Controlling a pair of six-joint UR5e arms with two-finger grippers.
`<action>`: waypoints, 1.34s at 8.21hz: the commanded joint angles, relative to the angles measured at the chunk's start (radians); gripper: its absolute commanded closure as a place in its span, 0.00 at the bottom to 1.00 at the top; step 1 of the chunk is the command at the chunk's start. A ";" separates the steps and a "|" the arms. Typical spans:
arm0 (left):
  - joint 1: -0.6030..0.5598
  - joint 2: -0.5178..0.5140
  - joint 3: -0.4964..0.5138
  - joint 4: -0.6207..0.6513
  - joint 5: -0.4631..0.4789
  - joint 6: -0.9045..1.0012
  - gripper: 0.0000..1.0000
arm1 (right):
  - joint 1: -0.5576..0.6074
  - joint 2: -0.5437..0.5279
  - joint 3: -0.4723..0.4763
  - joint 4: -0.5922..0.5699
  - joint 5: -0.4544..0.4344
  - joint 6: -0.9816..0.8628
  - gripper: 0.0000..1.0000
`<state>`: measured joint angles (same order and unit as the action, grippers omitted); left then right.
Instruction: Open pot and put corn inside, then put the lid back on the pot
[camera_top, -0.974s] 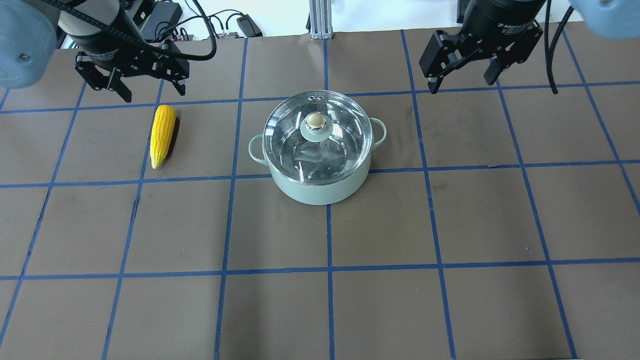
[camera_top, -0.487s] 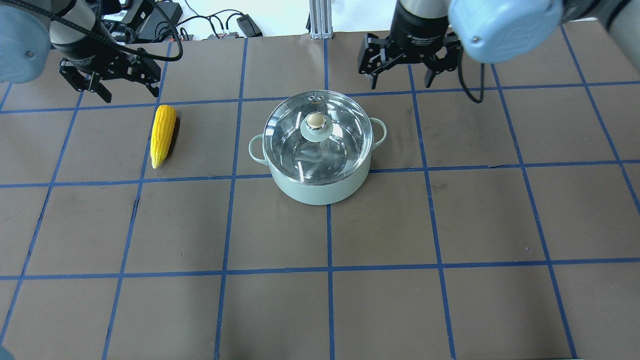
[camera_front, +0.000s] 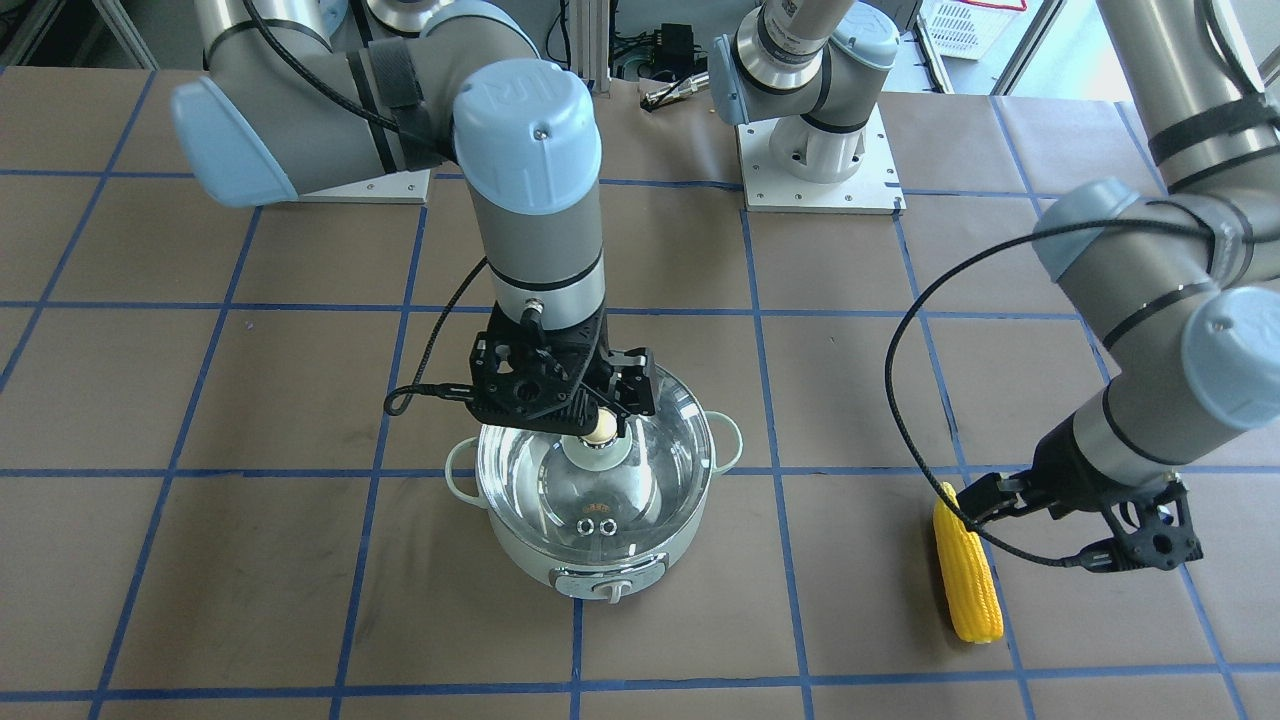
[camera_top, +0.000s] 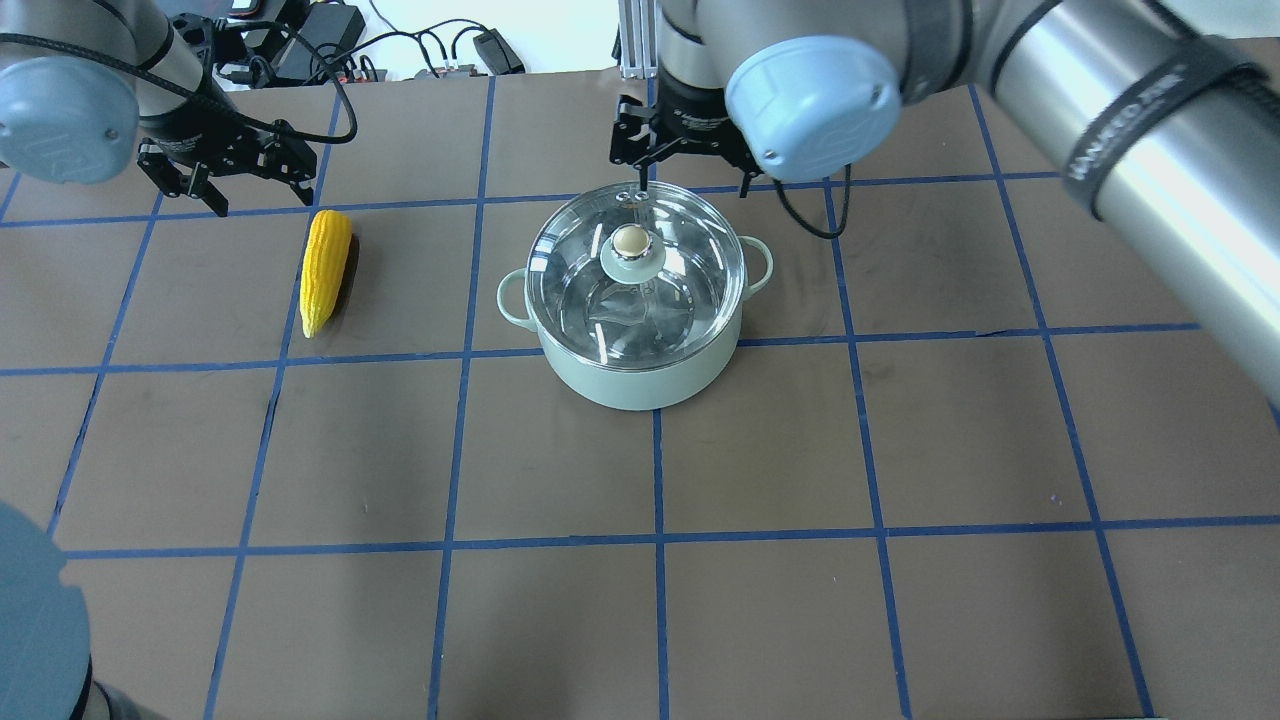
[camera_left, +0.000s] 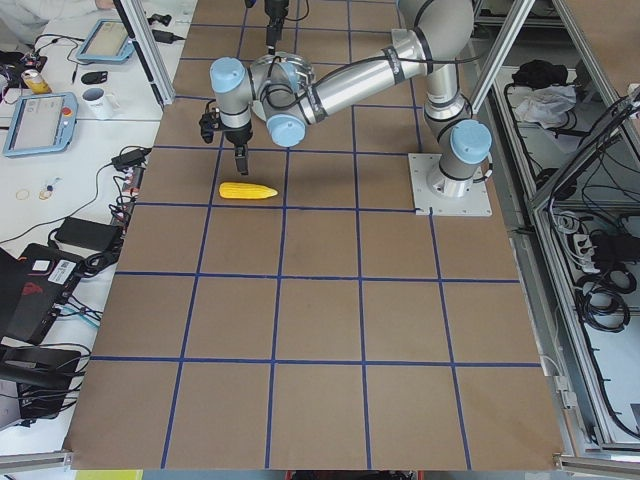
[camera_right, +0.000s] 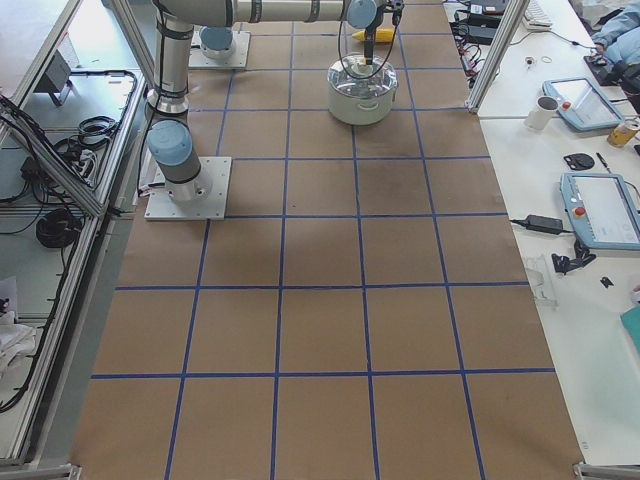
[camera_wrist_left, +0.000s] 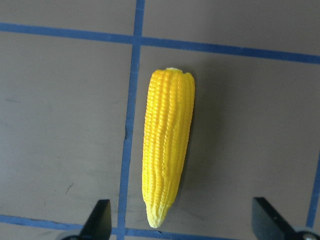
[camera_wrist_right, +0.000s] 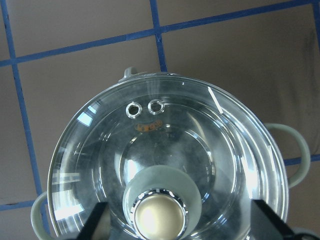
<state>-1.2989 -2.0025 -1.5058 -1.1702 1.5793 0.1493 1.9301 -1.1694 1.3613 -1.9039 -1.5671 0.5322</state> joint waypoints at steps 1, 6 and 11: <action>0.006 -0.163 0.001 0.144 -0.001 0.006 0.00 | 0.033 0.042 0.005 -0.032 -0.007 0.098 0.00; 0.006 -0.232 0.001 0.215 -0.001 0.021 0.23 | 0.033 0.051 0.018 -0.030 -0.041 0.061 0.01; 0.006 -0.197 0.010 0.154 0.010 0.006 1.00 | 0.033 0.066 0.019 -0.032 -0.034 0.071 0.02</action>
<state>-1.2931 -2.2225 -1.5010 -0.9718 1.5822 0.1617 1.9635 -1.1075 1.3805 -1.9354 -1.6062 0.5979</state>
